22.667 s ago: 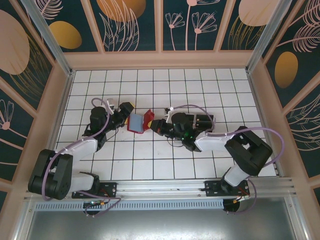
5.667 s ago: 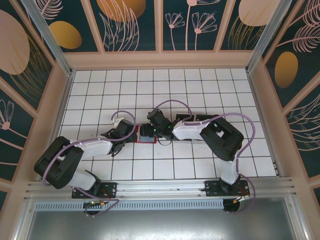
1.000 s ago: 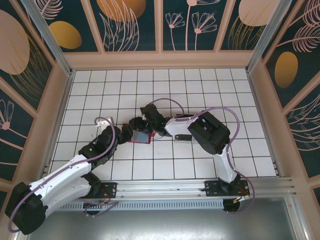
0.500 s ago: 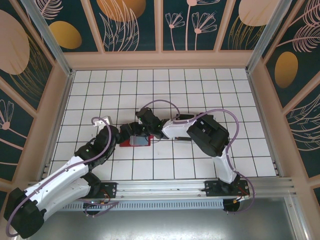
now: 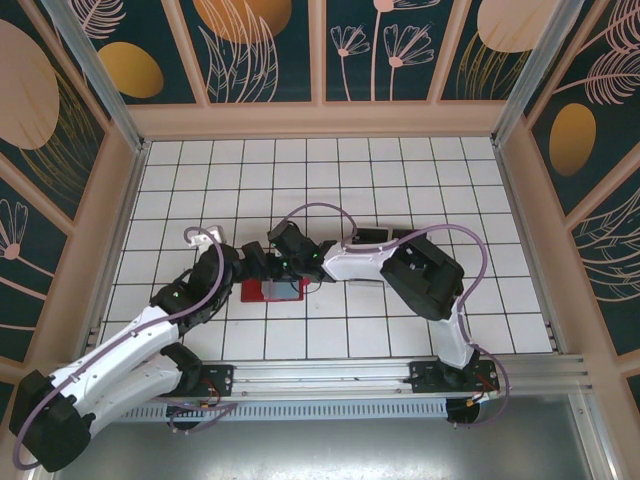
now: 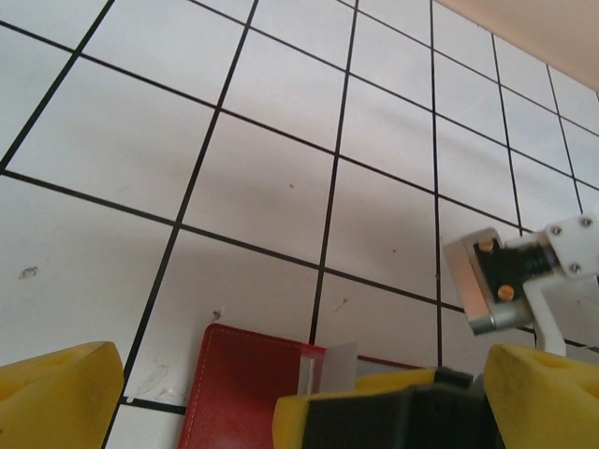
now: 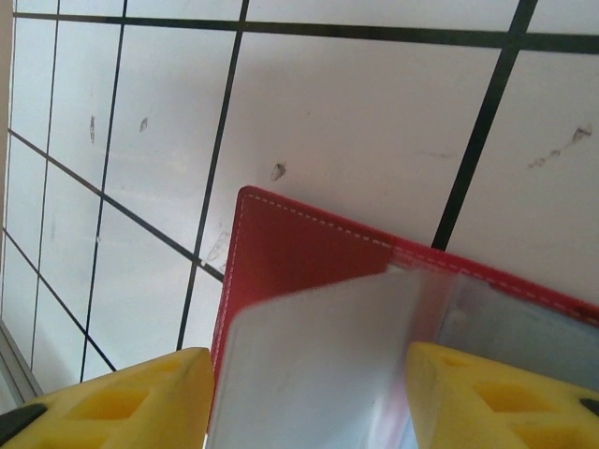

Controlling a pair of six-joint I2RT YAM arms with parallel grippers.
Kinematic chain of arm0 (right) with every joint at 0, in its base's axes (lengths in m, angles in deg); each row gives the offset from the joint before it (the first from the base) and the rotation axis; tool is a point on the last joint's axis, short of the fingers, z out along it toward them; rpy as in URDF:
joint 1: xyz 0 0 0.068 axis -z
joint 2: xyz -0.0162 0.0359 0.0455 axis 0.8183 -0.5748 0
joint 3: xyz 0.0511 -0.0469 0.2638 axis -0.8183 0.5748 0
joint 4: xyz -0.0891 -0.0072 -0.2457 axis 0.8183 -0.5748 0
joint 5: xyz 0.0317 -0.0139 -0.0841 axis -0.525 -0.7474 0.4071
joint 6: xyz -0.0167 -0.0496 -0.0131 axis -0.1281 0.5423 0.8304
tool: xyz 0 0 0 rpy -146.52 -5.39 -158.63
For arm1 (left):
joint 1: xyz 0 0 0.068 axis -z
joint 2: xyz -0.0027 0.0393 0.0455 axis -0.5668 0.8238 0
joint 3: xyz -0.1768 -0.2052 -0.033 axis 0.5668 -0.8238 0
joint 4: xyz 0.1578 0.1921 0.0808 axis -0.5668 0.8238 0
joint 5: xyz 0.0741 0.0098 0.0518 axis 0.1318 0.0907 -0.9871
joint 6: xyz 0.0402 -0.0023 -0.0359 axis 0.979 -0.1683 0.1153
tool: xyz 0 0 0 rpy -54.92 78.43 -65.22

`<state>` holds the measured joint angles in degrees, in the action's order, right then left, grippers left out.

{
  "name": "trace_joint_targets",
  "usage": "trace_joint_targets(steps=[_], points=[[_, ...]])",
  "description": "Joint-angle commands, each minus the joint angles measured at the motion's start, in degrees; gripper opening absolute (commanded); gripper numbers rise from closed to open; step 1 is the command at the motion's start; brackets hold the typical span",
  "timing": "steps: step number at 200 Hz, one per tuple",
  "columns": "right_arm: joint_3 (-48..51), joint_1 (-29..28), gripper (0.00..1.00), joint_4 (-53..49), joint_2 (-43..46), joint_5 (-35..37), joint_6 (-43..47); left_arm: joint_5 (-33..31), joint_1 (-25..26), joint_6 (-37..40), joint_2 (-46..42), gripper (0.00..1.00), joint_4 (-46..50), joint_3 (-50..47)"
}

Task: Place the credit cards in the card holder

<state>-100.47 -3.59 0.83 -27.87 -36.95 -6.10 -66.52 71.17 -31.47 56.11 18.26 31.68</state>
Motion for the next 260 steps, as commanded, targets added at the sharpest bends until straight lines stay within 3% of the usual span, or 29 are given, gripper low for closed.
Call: trace_joint_targets(steps=[1, 117, 260], points=[[-1.6, -0.9, 0.57, -2.0, 3.1, 1.7, 0.8, 1.4, -1.5, 1.8, 0.9, 0.98, 0.4, 2.3], [-5.9, -1.3, 0.57, 0.3, -3.8, -0.9, -1.2, 2.9, -3.4, 3.3, 2.6, 0.98, -0.4, 4.7], [4.5, 2.4, 0.57, 3.5, 4.4, 2.0, 0.6, 6.5, -3.4, 3.6, 7.9, 0.99, -5.2, 1.9]])
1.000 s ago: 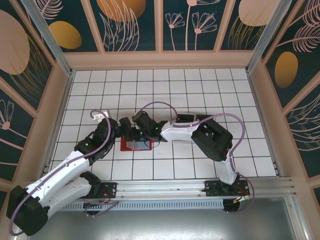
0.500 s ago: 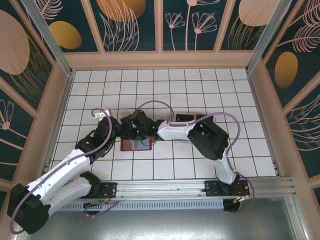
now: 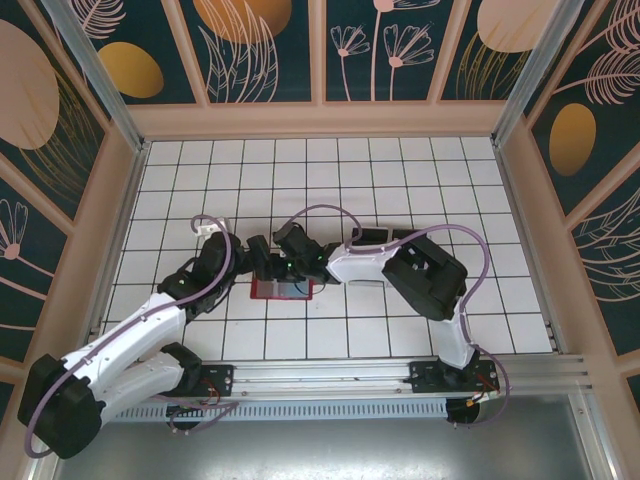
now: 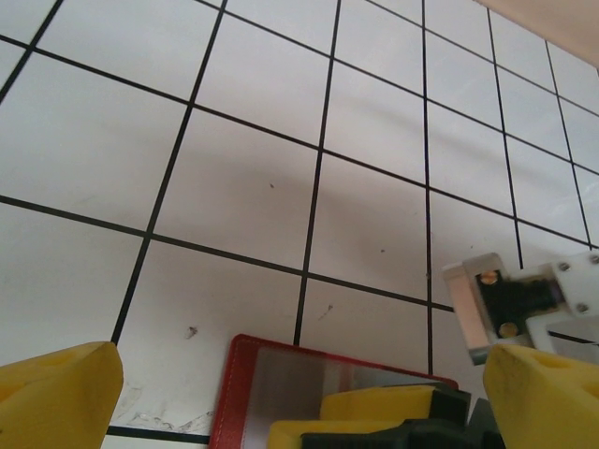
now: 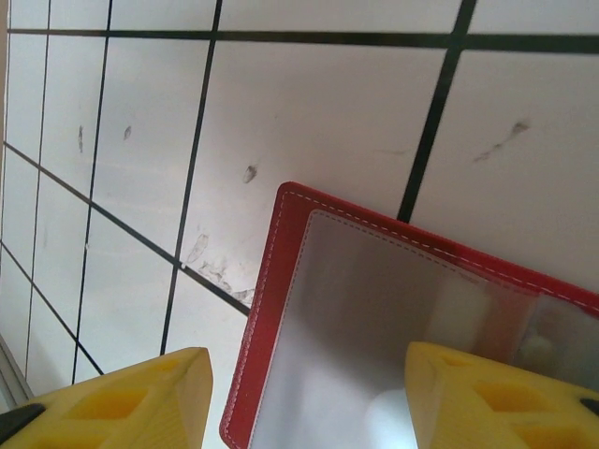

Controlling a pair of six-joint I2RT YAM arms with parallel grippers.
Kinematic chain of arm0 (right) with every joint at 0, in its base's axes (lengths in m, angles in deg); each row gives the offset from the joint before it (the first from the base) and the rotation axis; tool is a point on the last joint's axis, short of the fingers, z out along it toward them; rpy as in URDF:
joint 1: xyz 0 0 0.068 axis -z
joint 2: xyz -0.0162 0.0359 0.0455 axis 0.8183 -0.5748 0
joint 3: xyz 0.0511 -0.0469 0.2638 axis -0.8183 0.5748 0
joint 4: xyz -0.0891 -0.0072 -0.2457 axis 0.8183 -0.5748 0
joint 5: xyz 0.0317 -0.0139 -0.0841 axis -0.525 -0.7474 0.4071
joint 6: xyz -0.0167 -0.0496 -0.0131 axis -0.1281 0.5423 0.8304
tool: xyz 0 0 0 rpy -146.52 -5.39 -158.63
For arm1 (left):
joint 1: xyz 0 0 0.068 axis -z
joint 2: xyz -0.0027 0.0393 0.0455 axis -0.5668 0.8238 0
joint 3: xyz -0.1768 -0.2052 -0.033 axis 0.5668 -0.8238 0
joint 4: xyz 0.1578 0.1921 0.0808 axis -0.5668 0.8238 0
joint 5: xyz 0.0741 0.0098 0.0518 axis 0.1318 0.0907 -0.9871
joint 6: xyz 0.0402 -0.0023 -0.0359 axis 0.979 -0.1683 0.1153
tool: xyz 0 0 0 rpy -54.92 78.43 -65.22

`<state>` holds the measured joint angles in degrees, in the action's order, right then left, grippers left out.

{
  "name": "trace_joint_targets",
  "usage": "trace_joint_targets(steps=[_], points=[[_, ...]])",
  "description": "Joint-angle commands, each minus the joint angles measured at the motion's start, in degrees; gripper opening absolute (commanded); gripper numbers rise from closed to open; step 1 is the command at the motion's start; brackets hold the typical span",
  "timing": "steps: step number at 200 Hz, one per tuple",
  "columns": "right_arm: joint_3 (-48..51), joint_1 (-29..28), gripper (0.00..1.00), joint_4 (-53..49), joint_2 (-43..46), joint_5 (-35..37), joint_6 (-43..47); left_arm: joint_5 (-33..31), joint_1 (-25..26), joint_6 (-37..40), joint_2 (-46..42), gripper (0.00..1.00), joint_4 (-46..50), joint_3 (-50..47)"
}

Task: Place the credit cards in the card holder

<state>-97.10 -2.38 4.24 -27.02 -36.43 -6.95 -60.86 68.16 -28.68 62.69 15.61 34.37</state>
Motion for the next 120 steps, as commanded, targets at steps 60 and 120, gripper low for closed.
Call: trace_joint_targets(steps=[60, 120], points=[[1.9, 5.0, 0.57, -7.1, 20.5, 0.0, 13.8, 0.7, -0.4, 1.0, 6.4, 0.99, -4.4, 0.6], [11.3, 10.4, 0.56, -27.3, 36.9, 11.8, 23.1, -1.3, -0.3, 3.2, 11.1, 0.98, -2.9, 4.8]])
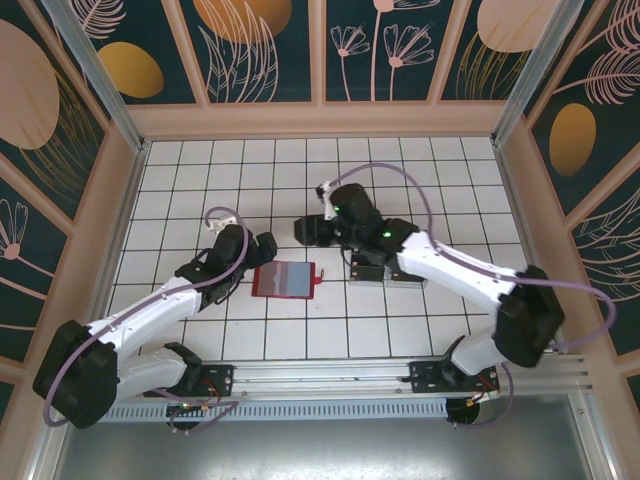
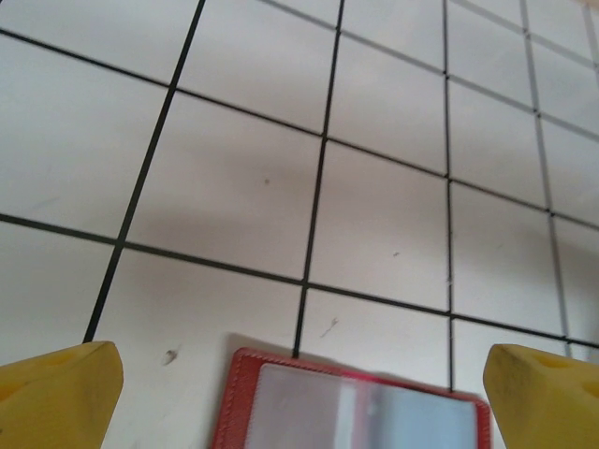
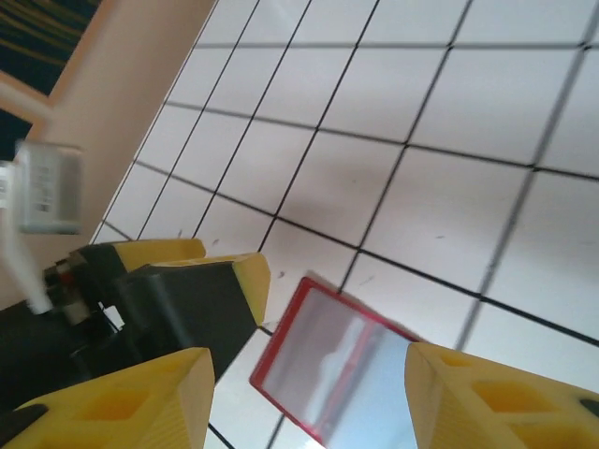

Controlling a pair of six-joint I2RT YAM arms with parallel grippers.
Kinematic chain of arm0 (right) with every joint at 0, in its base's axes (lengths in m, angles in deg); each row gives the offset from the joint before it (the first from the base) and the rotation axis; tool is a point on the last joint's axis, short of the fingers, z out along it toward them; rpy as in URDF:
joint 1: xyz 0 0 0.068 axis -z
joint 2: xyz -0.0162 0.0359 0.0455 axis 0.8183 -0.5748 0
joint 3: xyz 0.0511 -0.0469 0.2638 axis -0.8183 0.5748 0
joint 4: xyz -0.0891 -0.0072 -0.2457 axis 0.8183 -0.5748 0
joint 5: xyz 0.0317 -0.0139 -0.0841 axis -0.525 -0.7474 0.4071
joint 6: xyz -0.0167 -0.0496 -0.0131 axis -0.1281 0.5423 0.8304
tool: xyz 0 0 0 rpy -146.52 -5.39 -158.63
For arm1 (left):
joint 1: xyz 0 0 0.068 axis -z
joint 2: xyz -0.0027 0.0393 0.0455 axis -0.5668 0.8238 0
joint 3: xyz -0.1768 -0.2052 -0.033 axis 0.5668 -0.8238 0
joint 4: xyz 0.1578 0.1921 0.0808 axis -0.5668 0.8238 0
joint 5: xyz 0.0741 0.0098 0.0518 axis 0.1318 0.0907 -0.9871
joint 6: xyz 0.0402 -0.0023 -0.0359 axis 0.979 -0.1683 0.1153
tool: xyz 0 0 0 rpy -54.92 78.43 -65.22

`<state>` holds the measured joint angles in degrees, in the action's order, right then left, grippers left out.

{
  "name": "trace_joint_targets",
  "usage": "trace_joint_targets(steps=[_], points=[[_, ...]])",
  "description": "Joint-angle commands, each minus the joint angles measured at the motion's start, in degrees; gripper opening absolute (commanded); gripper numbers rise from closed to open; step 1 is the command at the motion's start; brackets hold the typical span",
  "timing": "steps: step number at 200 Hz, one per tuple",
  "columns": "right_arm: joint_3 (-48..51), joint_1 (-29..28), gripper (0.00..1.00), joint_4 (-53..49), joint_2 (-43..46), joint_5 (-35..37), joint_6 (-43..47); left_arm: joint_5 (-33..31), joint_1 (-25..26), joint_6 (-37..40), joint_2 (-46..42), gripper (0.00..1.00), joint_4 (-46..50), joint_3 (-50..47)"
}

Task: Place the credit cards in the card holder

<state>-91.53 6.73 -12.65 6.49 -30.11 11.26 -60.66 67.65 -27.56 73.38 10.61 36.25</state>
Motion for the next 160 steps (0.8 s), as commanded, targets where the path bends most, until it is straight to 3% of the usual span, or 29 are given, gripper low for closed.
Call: trace_joint_targets(steps=[1, 35, 81, 160], points=[[6.0, 1.3, 0.56, -10.5, 3.7, 5.5, 4.9, -1.6, 0.1, 2.1, 0.4, 0.99, 2.2, 3.0], [16.6, -1.0, 0.56, -6.7, 8.6, 2.2, -1.1, -5.2, 0.1, 2.2, 0.3, 0.99, 2.5, 3.4], [27.2, -5.3, 0.55, 3.9, 7.8, 0.4, -9.0, -5.9, 0.1, 2.9, 1.8, 0.98, 3.1, 5.1], [25.7, -0.4, 0.55, 8.5, -1.7, 4.1, -5.7, -5.5, 0.1, 3.2, 0.9, 0.99, 3.2, 4.8]])
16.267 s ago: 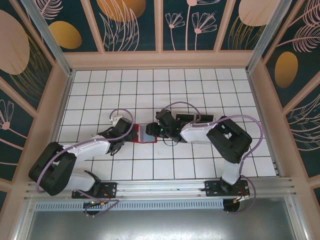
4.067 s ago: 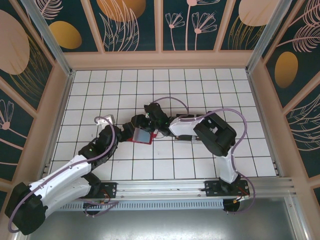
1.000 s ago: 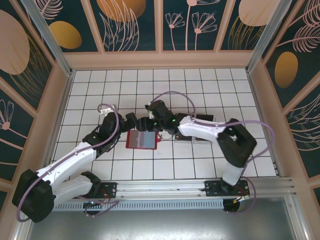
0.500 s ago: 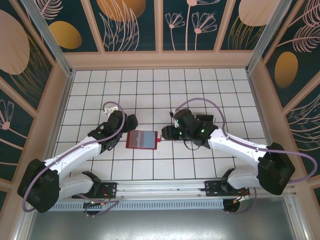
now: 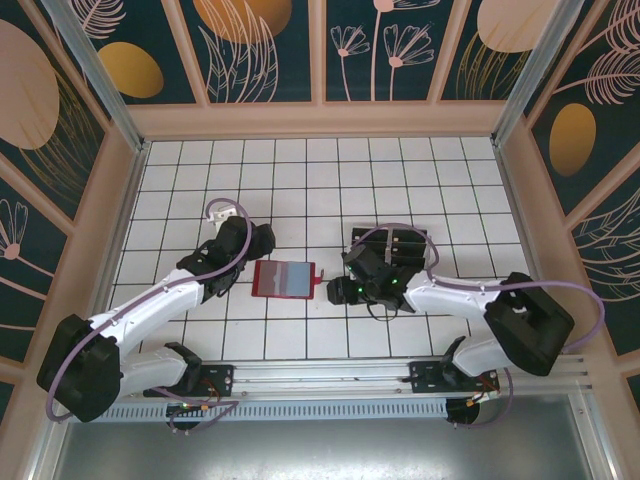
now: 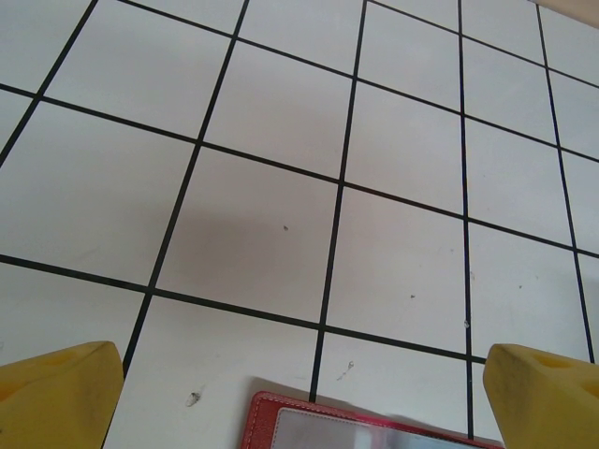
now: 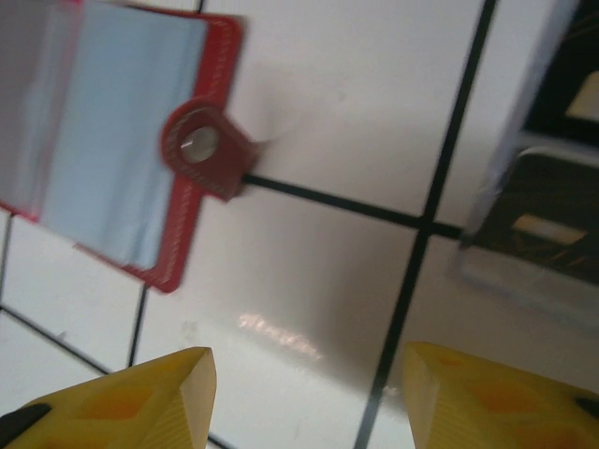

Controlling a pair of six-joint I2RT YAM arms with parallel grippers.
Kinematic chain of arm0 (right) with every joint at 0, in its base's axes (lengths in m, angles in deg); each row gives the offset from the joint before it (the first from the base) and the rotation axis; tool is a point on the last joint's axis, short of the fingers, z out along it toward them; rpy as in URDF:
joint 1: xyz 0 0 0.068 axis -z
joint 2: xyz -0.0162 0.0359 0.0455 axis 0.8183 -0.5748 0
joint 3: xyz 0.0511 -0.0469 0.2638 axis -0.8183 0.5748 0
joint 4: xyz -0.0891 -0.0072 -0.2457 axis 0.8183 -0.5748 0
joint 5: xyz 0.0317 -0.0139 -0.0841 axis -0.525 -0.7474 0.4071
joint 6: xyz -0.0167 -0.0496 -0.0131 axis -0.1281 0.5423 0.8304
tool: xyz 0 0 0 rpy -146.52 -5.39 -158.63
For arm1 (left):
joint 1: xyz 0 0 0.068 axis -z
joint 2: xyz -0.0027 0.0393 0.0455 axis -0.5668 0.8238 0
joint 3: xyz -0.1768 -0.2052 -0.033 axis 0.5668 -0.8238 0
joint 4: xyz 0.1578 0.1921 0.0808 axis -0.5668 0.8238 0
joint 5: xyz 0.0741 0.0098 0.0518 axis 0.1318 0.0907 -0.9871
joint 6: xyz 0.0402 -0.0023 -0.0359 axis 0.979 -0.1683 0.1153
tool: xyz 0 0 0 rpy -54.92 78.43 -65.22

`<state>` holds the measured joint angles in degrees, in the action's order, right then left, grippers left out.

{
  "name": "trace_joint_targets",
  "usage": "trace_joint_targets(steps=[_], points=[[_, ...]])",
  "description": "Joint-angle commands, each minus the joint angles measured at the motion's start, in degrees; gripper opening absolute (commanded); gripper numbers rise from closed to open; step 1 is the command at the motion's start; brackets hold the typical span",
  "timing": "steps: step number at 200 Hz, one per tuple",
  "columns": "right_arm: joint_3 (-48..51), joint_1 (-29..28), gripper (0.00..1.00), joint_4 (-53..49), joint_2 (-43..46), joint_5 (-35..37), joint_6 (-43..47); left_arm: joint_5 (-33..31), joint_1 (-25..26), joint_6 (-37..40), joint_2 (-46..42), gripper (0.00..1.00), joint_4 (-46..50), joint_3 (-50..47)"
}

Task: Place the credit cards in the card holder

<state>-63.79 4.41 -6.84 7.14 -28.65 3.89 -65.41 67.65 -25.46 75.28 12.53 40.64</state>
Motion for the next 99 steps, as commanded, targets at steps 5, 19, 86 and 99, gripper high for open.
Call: trace_joint_targets(steps=[5, 19, 86, 99], points=[[-2.4, 2.3, 0.55, 2.6, -3.0, 2.8, 2.1, -0.8, 0.1, 1.0, -1.2, 0.99, 1.2, 0.2], [-3.4, 3.5, 0.55, 2.3, -4.3, 3.8, 3.3, -0.8, 0.1, 1.0, -1.5, 0.98, 1.2, 0.0], [-12.0, 10.9, 0.55, 2.1, -11.7, 4.4, 9.5, -0.4, 0.2, 0.6, -2.2, 0.98, 0.9, -0.6], [-14.0, 12.2, 0.55, 2.1, -13.9, 4.0, 10.6, -0.5, 0.2, 0.6, -2.2, 0.99, 0.7, -0.7]])
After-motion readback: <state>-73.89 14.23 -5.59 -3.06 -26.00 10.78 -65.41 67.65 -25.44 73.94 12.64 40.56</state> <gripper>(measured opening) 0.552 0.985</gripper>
